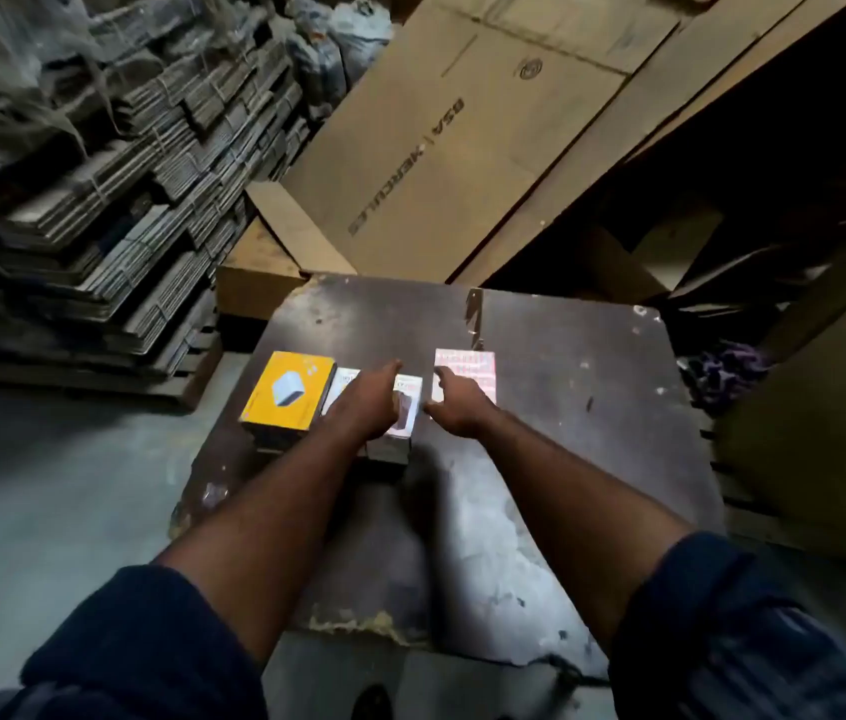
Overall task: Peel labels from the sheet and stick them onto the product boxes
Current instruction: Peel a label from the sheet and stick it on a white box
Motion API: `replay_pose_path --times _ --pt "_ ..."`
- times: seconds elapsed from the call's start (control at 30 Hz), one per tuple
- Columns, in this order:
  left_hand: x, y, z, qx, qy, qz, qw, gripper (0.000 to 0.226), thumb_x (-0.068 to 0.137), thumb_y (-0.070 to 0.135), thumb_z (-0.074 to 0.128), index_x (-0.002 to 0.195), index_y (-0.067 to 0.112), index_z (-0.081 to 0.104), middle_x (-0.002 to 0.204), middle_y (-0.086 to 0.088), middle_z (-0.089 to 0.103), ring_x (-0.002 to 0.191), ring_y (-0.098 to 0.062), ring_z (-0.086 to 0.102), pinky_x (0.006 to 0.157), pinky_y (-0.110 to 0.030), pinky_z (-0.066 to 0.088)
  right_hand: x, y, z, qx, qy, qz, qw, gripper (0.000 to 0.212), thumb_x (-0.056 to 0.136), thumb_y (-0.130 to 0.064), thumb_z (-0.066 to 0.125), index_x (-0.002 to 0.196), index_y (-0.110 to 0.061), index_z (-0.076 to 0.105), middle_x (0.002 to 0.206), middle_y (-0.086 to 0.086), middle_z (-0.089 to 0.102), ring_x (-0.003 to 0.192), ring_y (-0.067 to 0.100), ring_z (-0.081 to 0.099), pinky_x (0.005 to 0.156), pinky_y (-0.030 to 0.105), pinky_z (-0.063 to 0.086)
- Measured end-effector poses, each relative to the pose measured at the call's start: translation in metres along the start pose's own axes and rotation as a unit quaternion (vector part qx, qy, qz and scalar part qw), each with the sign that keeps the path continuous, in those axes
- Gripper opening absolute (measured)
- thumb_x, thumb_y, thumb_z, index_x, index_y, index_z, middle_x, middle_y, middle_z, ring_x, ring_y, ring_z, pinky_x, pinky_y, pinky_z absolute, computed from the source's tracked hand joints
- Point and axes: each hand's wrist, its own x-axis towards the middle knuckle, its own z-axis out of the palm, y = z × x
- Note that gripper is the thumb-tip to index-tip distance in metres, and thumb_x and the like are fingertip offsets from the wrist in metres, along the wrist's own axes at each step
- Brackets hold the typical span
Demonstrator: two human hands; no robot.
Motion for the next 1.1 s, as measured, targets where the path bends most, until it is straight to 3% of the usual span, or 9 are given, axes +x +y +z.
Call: replay_pose_path --times 0.13,0.3,0.4,0.57,0.67,0.73,0.83,1.03,1.1 --pt "-0.004 -0.018 0.011 -0.012 -0.031 -0.047 0.998 0.043 0.091 0.015 0.057 0.133 0.012 0.051 0.117 -0.018 0.066 0.111 -0.036 0.060 0.083 -0.044 0.053 0.000 -0.003 0.022 0.007 -0.054 -0.011 0.998 0.072 0.088 -0.022 0.072 0.148 -0.004 0.036 0.145 0.019 0.049 0.132 0.034 0.047 0.100 0.032 0.036" --pt "-0.002 -0.034 0.026 -0.017 -0.039 -0.057 0.997 0.046 0.082 0.015 0.064 0.127 0.008 0.060 0.115 -0.019 0.066 0.120 -0.034 0.051 0.094 -0.040 0.048 0.008 0.004 0.048 -0.004 -0.081 -0.005 0.997 0.096 0.074 -0.020 0.085 0.151 -0.009 0.029 0.140 0.022 0.050 0.127 0.036 0.049 0.096 0.031 0.041" --pt "-0.004 -0.034 0.029 -0.037 -0.014 -0.070 0.997 0.053 0.081 0.016 0.070 0.131 0.006 0.057 0.127 -0.018 0.058 0.123 -0.033 0.051 0.100 -0.036 0.042 0.008 0.006 0.056 0.005 -0.058 -0.010 0.998 0.103 0.071 -0.017 0.085 0.154 -0.010 0.025 0.146 0.020 0.046 0.131 0.035 0.047 0.100 0.031 0.040" --pt "-0.005 -0.029 0.034 -0.128 0.023 -0.126 0.983 0.042 0.086 0.000 0.059 0.128 0.005 0.059 0.129 -0.016 0.058 0.118 -0.028 0.057 0.099 -0.030 0.041 0.007 0.009 0.068 0.059 0.004 -0.013 0.998 0.081 0.076 -0.011 0.078 0.147 -0.011 0.040 0.141 0.012 0.056 0.126 0.031 0.054 0.087 0.022 0.037" --pt "-0.006 -0.031 0.035 -0.185 0.035 -0.173 0.967 0.042 0.085 -0.005 0.051 0.124 0.008 0.062 0.121 -0.011 0.065 0.114 -0.025 0.060 0.093 -0.025 0.042 0.003 0.010 0.073 0.099 0.038 0.006 0.994 0.072 0.078 -0.017 0.079 0.142 -0.012 0.047 0.129 0.014 0.064 0.113 0.032 0.062 0.084 0.025 0.044" --pt "-0.007 -0.032 0.035 -0.212 0.034 -0.197 0.957 0.042 0.085 -0.004 0.051 0.122 0.011 0.063 0.117 -0.006 0.068 0.112 -0.022 0.061 0.087 -0.020 0.039 0.001 0.011 0.075 0.118 0.052 0.008 0.992 0.073 0.077 -0.020 0.080 0.142 -0.011 0.048 0.128 0.015 0.065 0.112 0.032 0.064 0.091 0.033 0.051" --pt "-0.006 -0.035 0.037 -0.242 0.041 -0.202 0.948 0.041 0.084 -0.003 0.054 0.121 0.011 0.065 0.115 -0.005 0.070 0.112 -0.021 0.063 0.088 -0.020 0.041 0.002 0.014 0.076 0.136 0.064 0.008 0.989 0.077 0.077 -0.017 0.080 0.145 -0.008 0.046 0.131 0.015 0.063 0.116 0.030 0.064 0.098 0.043 0.052" --pt "-0.010 -0.016 0.037 -0.295 0.084 -0.179 0.935 0.038 0.087 0.000 0.061 0.123 0.010 0.064 0.120 -0.007 0.067 0.112 -0.019 0.063 0.087 -0.016 0.039 -0.008 0.013 0.062 0.148 0.104 -0.016 0.983 0.057 0.082 -0.017 0.076 0.135 -0.008 0.058 0.123 0.010 0.069 0.104 0.023 0.068 0.093 0.038 0.055" --pt "-0.010 -0.009 0.038 -0.318 0.071 -0.146 0.934 0.041 0.086 -0.006 0.058 0.125 0.007 0.062 0.123 -0.011 0.065 0.115 -0.022 0.062 0.096 -0.023 0.045 -0.013 0.018 0.058 0.148 0.115 -0.009 0.982 0.055 0.083 -0.021 0.076 0.134 -0.009 0.059 0.123 0.007 0.070 0.104 0.018 0.067 0.092 0.034 0.055"
